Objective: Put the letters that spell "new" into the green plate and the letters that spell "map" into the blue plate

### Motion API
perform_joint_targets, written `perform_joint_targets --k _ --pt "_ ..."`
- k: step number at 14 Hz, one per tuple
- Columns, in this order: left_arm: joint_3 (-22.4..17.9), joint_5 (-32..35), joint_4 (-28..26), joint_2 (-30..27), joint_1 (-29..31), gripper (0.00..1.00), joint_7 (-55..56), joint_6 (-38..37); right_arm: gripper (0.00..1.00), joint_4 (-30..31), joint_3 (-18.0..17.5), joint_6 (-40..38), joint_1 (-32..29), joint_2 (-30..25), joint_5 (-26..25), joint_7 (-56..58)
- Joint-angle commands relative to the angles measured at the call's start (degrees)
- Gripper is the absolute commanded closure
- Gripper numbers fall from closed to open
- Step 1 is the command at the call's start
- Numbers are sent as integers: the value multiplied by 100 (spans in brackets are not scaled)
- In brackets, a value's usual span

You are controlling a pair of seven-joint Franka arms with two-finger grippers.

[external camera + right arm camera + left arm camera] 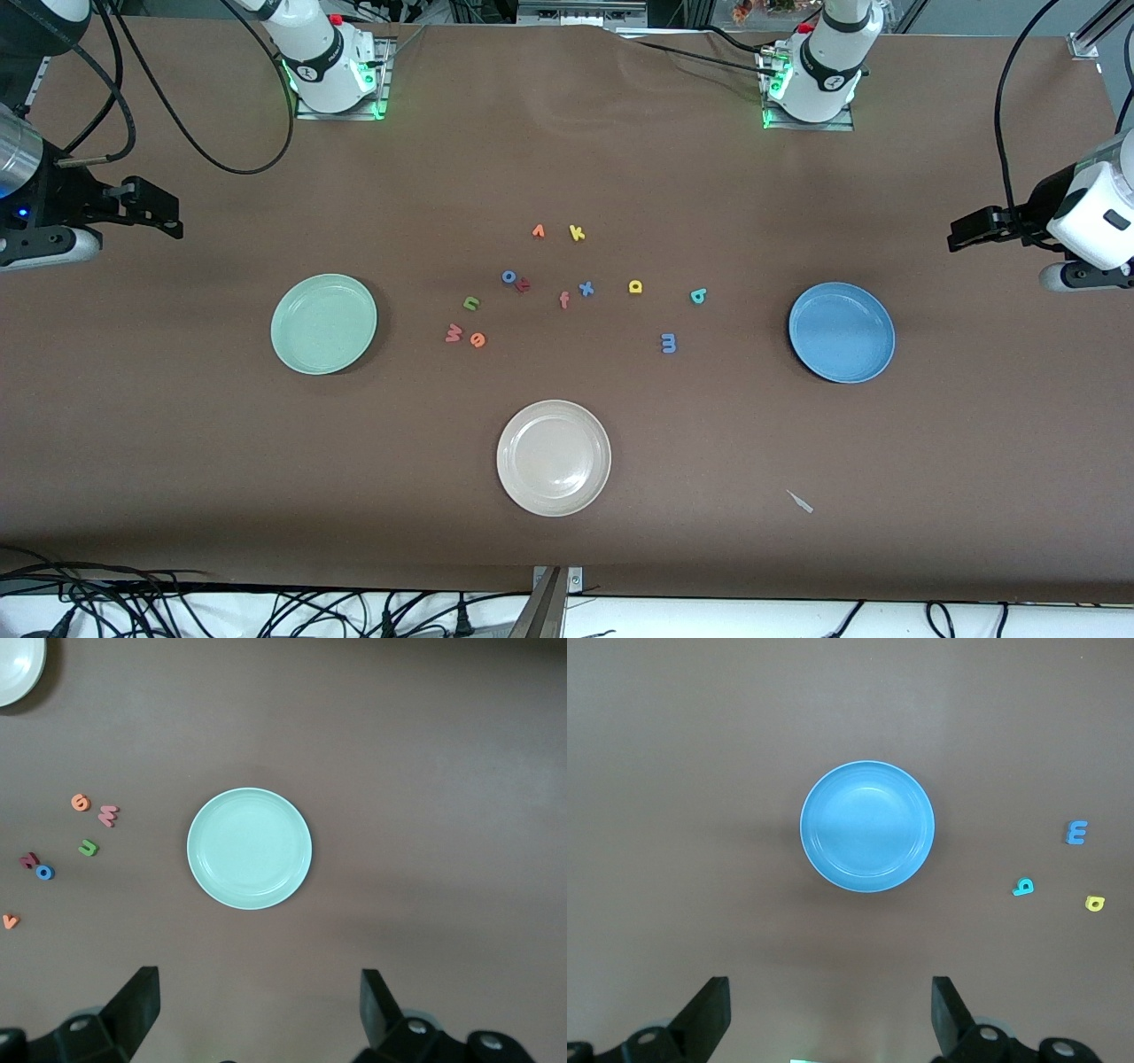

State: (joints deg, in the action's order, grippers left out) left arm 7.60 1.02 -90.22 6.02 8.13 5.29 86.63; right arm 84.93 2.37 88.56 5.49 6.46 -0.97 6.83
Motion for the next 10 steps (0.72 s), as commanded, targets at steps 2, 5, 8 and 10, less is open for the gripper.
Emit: perform_joint_targets --k 2,5,8,10 --pt "-4 -102 -13 -57 4 0 -125 -67 0 -152 -26 -129 -4 40 -17 -50" --pt "-4 -102 -13 -65 4 0 -125 -67 0 -152 -26 -129 4 40 -35 -33" --pt "-13 -102 -13 -65 4 0 -125 -67 0 -161 -34 -120 4 40 -70 -6" --pt "-4 -102 -5 -65 4 0 -125 -67 0 -161 -26 -120 4 40 -9 -33"
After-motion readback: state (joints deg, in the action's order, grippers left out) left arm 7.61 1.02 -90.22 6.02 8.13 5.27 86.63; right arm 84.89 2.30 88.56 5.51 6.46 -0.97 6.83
